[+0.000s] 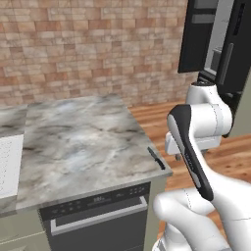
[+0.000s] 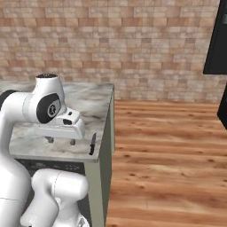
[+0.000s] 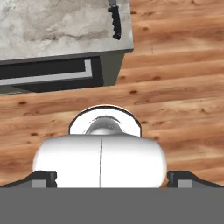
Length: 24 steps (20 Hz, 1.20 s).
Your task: Retrieve the butter from the fridge and place it on a plate on the dining table. Then retrieve the butter knife by the fridge and place it near the plate.
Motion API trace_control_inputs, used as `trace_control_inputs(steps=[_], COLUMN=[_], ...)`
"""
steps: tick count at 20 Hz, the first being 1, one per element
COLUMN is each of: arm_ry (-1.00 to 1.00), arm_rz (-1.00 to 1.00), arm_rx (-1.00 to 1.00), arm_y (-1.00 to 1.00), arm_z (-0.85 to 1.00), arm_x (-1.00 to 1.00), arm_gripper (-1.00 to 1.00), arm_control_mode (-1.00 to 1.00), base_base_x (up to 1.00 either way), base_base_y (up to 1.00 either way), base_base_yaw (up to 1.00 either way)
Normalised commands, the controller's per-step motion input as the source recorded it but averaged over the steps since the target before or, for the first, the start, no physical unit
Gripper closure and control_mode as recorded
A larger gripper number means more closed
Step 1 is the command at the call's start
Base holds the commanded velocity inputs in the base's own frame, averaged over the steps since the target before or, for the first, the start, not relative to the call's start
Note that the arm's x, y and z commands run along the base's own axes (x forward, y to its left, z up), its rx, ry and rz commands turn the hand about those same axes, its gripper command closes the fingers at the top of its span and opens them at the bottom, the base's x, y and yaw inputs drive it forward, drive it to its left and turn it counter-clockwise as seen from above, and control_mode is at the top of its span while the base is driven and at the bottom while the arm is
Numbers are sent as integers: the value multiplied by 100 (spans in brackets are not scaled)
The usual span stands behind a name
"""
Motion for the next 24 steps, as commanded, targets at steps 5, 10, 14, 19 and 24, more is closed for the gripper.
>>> trace_control_inputs(steps=[5,10,14,19,24], arm_ry=[0,0,-3,-7,-9], arm_rz=[0,0,0,2,0], arm_rx=[0,0,1,2,-1], arm_y=[0,0,0,0,0], arm_z=[0,0,-7,-18,-20], arm_x=[0,0,14,35,46], arm_gripper=[-100,-100,-100,-100,-100], arm_control_mode=[100,100,-100,-100,-100], base_base_x=[0,0,0,0,0], base_base_y=[0,0,0,0,0], base_base_yaw=[0,0,0,0,0])
